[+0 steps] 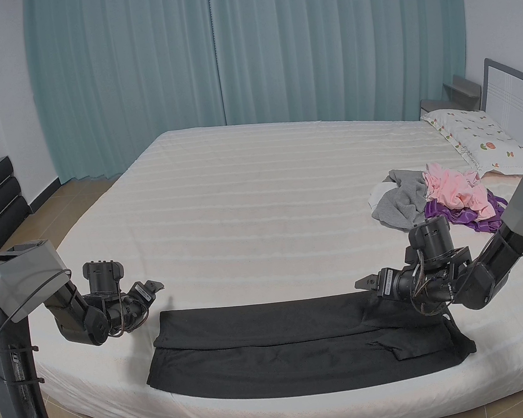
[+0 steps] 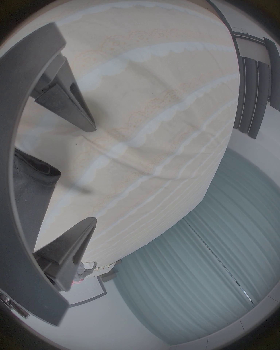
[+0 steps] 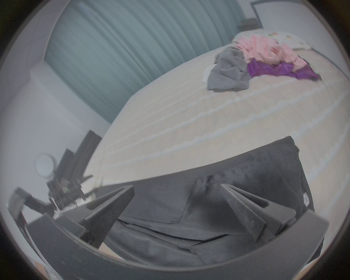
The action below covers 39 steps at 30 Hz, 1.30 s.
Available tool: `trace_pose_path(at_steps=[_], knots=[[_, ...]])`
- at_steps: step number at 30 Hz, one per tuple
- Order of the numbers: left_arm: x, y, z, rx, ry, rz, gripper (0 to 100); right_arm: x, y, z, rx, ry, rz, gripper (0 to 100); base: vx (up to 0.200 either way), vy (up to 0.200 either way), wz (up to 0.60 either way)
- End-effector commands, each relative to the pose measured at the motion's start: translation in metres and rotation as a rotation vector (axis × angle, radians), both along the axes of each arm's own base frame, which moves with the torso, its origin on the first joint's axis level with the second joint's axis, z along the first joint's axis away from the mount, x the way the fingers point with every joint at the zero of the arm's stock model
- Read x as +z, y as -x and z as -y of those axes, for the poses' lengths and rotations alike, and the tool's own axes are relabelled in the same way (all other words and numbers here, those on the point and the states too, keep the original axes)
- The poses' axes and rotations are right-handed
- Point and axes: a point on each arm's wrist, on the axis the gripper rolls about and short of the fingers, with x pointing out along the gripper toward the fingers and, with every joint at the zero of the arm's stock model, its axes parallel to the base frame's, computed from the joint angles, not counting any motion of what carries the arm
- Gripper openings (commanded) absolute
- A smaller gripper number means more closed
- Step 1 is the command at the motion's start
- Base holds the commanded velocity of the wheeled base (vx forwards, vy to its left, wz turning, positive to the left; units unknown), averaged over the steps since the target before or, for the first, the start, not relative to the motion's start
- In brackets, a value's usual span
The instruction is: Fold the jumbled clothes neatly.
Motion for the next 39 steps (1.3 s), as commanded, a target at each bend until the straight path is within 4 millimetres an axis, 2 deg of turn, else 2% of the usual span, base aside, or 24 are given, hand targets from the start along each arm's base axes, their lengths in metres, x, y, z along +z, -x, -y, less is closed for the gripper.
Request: trace_pose_path(at_steps=[1, 12, 13, 21, 27, 36, 37, 39], knots=[[-0.001, 0.0, -0.001, 0.002, 0.0, 0.0, 100, -0.032, -0.005, -0.012, 0.038, 0.097, -0.039, 100, 0.0, 0.0, 0.0], [0.0, -0.001, -0.001, 0.001, -0.003, 0.002, 100, -0.041, -0.02, -0.018, 0.048, 0.152, -0.011, 100, 0.0, 0.0, 0.0], [-0.001, 0.0, -0.001, 0.001, -0.003, 0.001, 100, -0.043, -0.023, -0.019, 0.048, 0.155, -0.012, 0, 0.0, 0.0, 0.0], [-0.001, 0.0, -0.001, 0.0, -0.005, 0.001, 100, -0.042, -0.026, -0.019, 0.035, 0.221, 0.021, 0, 0.0, 0.0, 0.0], [0.0, 0.0, 0.0, -0.002, -0.006, 0.003, 100, -0.035, -0.029, -0.025, 0.04, 0.212, 0.052, 0, 0.0, 0.0, 0.0], [-0.001, 0.0, -0.001, -0.002, -0.007, 0.001, 100, -0.035, -0.033, -0.031, 0.047, 0.207, 0.064, 0, 0.0, 0.0, 0.0], [-0.001, 0.0, 0.0, -0.003, -0.007, 0.003, 100, -0.034, -0.033, -0.031, 0.046, 0.206, 0.067, 100, 0.0, 0.0, 0.0], [-0.001, 0.0, 0.0, -0.003, -0.007, 0.001, 100, -0.032, -0.033, -0.03, 0.043, 0.204, 0.071, 100, 0.0, 0.0, 0.0]])
